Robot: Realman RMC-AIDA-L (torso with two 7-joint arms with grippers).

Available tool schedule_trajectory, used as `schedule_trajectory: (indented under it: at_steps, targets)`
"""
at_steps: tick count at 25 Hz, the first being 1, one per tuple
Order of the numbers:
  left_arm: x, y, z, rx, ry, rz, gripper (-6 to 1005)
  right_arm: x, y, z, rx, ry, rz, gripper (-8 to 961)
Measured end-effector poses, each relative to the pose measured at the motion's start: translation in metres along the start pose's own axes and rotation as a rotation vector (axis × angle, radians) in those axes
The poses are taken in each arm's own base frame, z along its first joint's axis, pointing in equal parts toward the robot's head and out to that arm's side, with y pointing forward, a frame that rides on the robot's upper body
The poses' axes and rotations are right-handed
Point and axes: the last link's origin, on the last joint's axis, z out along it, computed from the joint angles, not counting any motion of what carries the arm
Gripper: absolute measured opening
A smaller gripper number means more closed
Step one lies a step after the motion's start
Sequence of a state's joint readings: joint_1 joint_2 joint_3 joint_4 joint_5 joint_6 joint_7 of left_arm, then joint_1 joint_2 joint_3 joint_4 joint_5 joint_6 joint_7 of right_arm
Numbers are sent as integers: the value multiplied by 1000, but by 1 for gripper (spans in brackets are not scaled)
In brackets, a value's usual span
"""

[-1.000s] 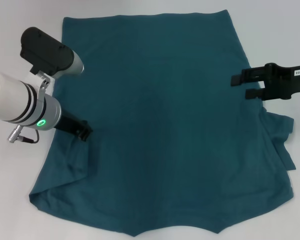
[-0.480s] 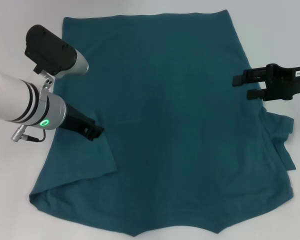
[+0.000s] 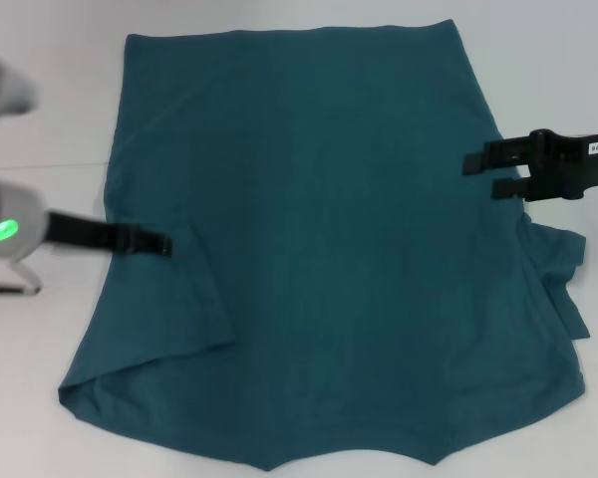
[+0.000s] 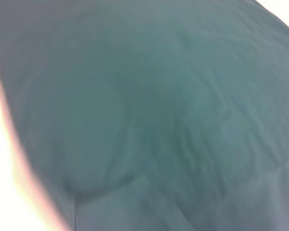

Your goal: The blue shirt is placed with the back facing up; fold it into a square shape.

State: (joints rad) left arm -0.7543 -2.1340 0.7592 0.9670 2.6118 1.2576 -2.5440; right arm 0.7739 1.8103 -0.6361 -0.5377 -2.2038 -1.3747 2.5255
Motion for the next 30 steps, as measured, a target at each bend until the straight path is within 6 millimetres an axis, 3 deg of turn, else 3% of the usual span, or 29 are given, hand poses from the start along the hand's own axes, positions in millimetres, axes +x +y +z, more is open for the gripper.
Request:
schedule_trajectory:
  at_steps: [1, 6, 9, 15, 24, 30]
  targets:
    - [-1, -1, -1, -8, -1, -11, 638, 1, 1, 1, -1, 6, -12, 758]
    - [-48, -13, -31, -392, -23, -294, 792, 1, 3, 2, 21, 33, -94, 759]
    - [-74, -20, -44, -559, -20, -384, 791, 3, 3, 3, 25, 39, -161, 758]
    - [-111, -25, -52, -613, -6, -401, 789, 7, 7, 10, 4, 25, -248, 758]
    - [-122, -35, -46, -560, 77, -381, 785, 11, 4, 12, 10, 23, -264, 759]
    - [-121, -39, -44, -530, 98, -389, 783, 9, -17, -16, 49, -21, -142, 759]
